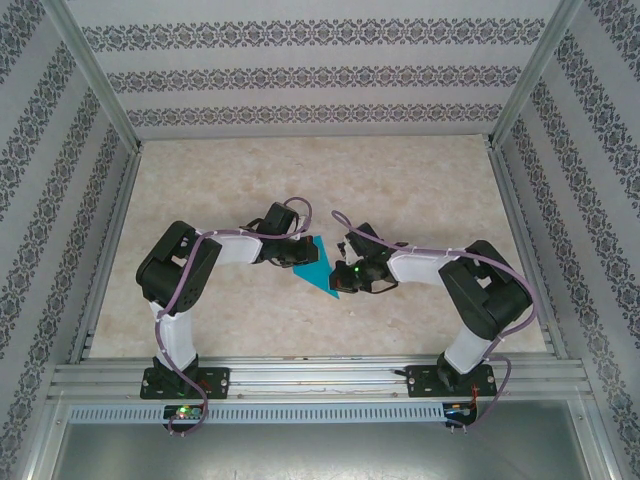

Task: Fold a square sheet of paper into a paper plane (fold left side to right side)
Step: Fourth fold the wing at the center of the table.

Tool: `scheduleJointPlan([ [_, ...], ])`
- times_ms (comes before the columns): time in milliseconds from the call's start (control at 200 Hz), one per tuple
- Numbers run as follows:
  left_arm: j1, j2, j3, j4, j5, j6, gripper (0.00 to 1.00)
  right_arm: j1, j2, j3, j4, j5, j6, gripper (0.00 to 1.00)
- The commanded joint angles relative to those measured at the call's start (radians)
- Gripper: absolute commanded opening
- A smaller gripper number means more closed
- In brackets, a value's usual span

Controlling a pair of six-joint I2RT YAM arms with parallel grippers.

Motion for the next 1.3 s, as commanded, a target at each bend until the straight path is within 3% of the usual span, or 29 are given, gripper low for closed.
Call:
scheduleJointPlan([
  [0,0.011,0.068,-0.017,-0.102,-0.147,0.034,0.0,0.014,-0.006,-0.056,-0.174,0.042,-0.018,0.0],
  [1109,0.02,0.067,-0.021,-0.107,-0.151,0.034,0.0,0.039,-0.092,-0.108,-0.264,0.035,-0.04,0.0],
  [1294,0.019,0.053,-0.032,-0.073,-0.117,0.022,0.0,0.026,-0.175,-0.089,-0.259,0.02,-0.035,0.01],
])
